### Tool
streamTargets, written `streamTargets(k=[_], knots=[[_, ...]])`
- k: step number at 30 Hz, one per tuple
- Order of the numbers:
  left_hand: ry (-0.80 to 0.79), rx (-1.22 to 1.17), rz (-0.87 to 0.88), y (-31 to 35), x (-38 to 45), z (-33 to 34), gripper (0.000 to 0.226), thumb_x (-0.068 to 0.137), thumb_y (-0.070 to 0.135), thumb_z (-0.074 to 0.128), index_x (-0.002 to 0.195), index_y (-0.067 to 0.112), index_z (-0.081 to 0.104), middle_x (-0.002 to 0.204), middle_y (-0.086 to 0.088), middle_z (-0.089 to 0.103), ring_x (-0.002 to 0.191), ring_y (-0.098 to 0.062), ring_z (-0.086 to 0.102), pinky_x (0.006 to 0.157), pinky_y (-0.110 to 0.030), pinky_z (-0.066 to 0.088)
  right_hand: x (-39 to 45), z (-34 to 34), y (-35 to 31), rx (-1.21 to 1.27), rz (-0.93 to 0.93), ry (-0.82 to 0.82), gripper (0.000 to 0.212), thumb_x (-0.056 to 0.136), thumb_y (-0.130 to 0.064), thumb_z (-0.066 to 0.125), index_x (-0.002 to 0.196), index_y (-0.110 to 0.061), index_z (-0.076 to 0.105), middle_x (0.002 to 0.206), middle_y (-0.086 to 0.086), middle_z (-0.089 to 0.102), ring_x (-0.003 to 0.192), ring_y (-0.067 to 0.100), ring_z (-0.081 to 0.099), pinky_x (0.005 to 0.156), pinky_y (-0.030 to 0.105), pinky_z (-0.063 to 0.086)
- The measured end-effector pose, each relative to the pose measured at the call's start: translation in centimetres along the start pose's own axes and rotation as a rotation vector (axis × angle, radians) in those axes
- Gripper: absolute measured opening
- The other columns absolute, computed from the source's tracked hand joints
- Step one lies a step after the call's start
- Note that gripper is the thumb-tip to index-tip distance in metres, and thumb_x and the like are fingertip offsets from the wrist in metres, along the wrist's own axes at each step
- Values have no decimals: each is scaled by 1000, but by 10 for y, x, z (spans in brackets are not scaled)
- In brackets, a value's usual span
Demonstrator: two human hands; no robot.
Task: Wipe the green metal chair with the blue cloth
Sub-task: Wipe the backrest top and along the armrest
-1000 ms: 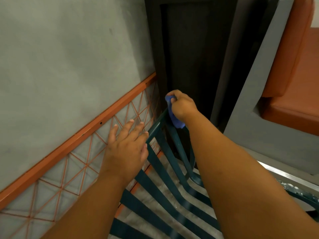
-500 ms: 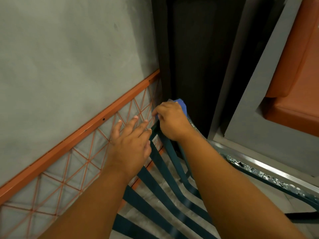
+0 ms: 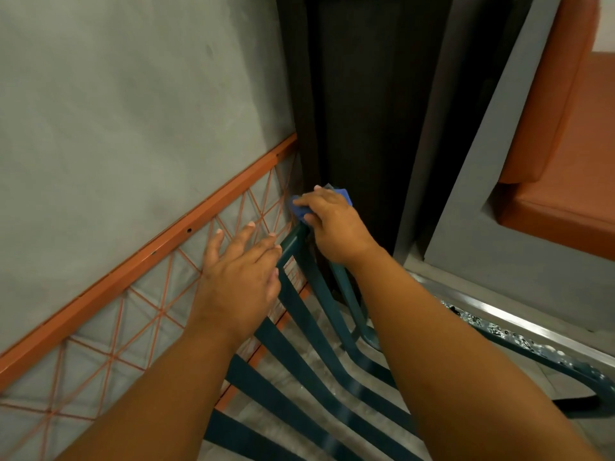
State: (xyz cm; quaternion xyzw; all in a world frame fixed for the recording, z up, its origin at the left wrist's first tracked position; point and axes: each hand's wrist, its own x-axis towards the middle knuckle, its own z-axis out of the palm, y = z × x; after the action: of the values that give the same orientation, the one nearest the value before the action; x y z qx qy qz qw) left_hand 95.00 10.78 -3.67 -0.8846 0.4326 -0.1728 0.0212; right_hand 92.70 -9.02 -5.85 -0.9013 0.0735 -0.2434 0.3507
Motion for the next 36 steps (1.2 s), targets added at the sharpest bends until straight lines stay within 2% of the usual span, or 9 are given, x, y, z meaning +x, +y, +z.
streamTargets(k=[5, 8, 12, 16, 20, 24, 28, 32, 36], knots=[[28, -13, 3, -1, -1, 0, 43, 89, 32, 35, 116, 19, 66, 128, 3, 61, 131, -26, 43, 109, -52, 16, 25, -16, 3, 85, 330, 64, 33, 100, -14, 41, 131, -20, 53, 132, 3, 49, 123, 18, 45, 101, 27, 34], [29, -21, 0, -2, 0, 0, 43, 88, 32, 36, 116, 19, 66, 127, 3, 62, 131, -26, 44, 109, -53, 17, 23, -30, 15, 474, 586, 258, 29, 100, -21, 43, 126, -28, 54, 119, -1, 53, 108, 14, 53, 90, 31, 46], [16, -28, -16, 0, 0, 0, 39, 88, 30, 41, 116, 20, 66, 128, 4, 62, 131, -25, 44, 110, -52, 16, -3, -43, 36, 1020, 807, 532, 25, 100, -28, 47, 117, -11, 53, 109, 12, 60, 94, 19, 63, 79, 33, 55], [21, -34, -12, 1, 0, -1, 41, 87, 30, 39, 116, 19, 66, 126, 4, 63, 130, -25, 45, 108, -53, 19, -34, -40, 44, 1553, 958, 656, 40, 100, -33, 47, 123, -3, 57, 118, 18, 64, 107, 26, 64, 91, 37, 54], [7, -48, -20, 1, 0, -2, 45, 88, 32, 33, 116, 19, 66, 125, 3, 63, 129, -26, 46, 108, -53, 19, -48, -35, 39, 1827, 1058, 687, 33, 99, -31, 46, 100, -3, 62, 80, 13, 71, 75, 26, 69, 59, 34, 58], [-14, -83, -29, 0, 1, -2, 46, 89, 34, 32, 118, 21, 65, 128, 5, 62, 131, -24, 44, 109, -51, 15, -38, -39, 29, 1836, 1007, 618, 35, 97, -32, 50, 117, -4, 56, 115, 25, 60, 102, 42, 61, 99, 57, 44], [-35, -165, -48, -4, 1, 2, 44, 87, 36, 34, 119, 24, 64, 128, 7, 61, 130, -22, 44, 106, -51, 24, -19, -39, 29, 1520, 896, 605, 34, 96, -16, 53, 130, -21, 49, 126, 12, 53, 108, 32, 58, 94, 56, 50], [-32, -243, -25, -3, 19, -5, 25, 85, 28, 53, 104, 22, 68, 116, 5, 66, 120, -22, 51, 92, -43, 41, -4, -35, 21, 1089, 805, 474, 49, 97, -19, 54, 138, -39, 38, 118, 1, 54, 109, 24, 56, 96, 51, 49], [-11, -407, 25, 15, 60, -8, 29, 88, 26, 55, 116, 21, 62, 106, 5, 62, 103, -19, 53, 82, -35, 46, 5, -24, 12, 673, 600, 358, 56, 97, -21, 53, 145, -38, 30, 140, 0, 46, 117, 17, 53, 91, 29, 45]])
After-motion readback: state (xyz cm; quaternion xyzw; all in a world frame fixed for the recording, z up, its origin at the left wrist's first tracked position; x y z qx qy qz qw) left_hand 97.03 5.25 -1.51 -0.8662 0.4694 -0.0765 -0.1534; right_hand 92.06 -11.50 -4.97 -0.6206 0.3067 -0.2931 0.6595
